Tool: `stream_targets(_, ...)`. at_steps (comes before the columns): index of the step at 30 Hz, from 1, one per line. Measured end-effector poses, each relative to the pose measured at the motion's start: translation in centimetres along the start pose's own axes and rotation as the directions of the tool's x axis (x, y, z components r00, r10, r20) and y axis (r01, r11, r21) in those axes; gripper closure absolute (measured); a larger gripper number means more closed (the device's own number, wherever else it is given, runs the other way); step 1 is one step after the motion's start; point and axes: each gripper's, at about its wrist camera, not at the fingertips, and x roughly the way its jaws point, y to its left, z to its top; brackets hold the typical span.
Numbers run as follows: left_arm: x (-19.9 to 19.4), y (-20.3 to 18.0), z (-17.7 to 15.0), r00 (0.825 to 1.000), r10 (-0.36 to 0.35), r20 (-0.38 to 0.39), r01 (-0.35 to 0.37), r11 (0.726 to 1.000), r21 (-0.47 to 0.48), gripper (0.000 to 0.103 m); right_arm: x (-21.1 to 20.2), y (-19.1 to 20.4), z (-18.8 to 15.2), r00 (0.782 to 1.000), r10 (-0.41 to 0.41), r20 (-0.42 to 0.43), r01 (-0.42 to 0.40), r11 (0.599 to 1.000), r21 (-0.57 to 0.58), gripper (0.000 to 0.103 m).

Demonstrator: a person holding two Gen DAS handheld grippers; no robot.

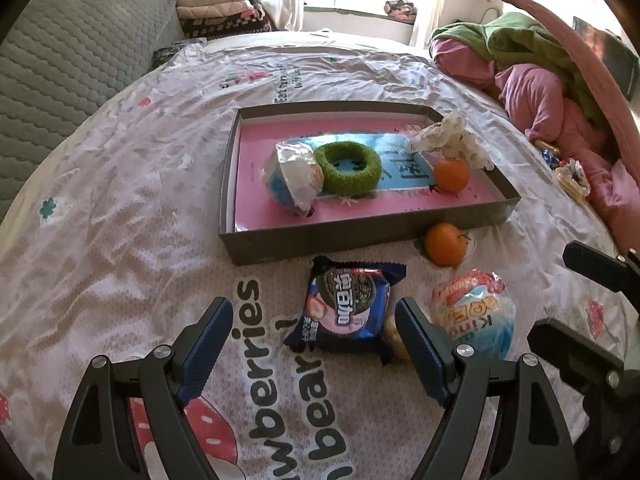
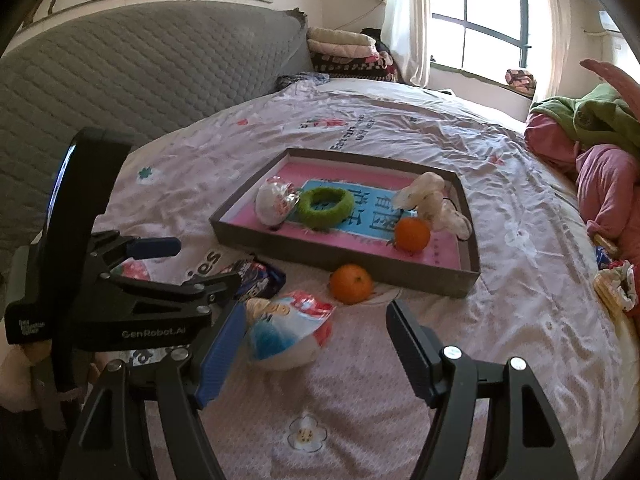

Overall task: Organize objects
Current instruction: 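Withdraw both open tools from the tray toward the Oreo pack and Kinder egg, then close the left tool on the Oreo pack while the right tool grasps the Kinder egg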

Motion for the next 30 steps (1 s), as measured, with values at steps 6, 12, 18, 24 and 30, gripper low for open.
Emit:
stream_targets(6, 0.1, 0.2, -0.2, 1.000, -0.005, -0.010, 0.005, 1.000, -0.002, 0.019, 0.1, 0.7, -0.7, 1.000, 0.010, -0.017, -0.010, 1.000, -0.008, 0.031)
stream_targets(12, 0.2, 0.1, 0.1, 1.000, -0.014, -0.011, 0.014, 1.000, -0.003, 0.019, 0.6, 1.3, -1.3, 0.999, -0.002, -0.032, 0.001, 1.000, -0.021, 0.031)
stream_targets(18, 1.0, 0.2, 0.5, 0.999, -0.029, -0.028, 0.029, 1.000, -0.008, 0.019, 1.4, 1.5, -1.7, 0.999, 0.001, -0.053, -0.003, 1.000, -0.026, 0.031)
stream_targets(24, 1.7, 0.0, 0.9, 0.999, -0.040, -0.037, 0.039, 0.999, -0.006, 0.019, 2.1, 1.5, -2.1, 0.997, 0.002, -0.072, -0.003, 1.000, -0.025, 0.031)
stream_targets(30, 2.4, -0.3, 0.8, 0.997, -0.061, -0.056, 0.061, 0.998, -0.005, 0.019, 2.8, 1.6, -2.3, 0.997, 0.005, -0.076, -0.006, 1.000, -0.012, 0.031)
